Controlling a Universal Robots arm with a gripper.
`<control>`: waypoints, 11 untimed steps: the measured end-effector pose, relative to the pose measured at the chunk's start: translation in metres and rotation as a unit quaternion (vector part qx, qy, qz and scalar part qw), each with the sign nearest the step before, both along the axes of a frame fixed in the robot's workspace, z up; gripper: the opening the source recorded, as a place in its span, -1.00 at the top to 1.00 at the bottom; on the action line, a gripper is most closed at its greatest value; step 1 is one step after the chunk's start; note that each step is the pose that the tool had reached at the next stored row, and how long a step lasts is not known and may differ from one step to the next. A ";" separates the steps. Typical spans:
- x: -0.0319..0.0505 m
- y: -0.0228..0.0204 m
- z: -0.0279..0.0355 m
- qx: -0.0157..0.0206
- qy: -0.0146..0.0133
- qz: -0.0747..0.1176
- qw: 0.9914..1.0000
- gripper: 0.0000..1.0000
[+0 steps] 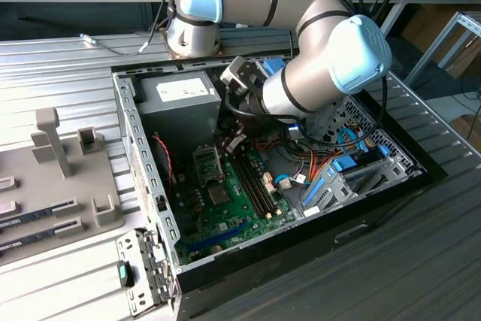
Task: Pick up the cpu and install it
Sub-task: 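Close the cpu cover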
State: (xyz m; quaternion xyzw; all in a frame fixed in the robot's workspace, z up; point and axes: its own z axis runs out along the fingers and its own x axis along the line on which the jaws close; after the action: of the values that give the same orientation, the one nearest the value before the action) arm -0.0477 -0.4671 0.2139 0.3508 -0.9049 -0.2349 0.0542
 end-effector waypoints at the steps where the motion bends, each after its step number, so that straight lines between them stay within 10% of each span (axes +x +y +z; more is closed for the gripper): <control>1: 0.0001 -0.0002 0.0009 0.001 0.000 0.001 1.000 0.79; 11: 0.0001 -0.0037 0.0024 0.000 0.000 0.016 1.000 0.79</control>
State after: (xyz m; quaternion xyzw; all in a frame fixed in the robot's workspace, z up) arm -0.0476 -0.4708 0.2163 0.3649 -0.8994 -0.2336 0.0581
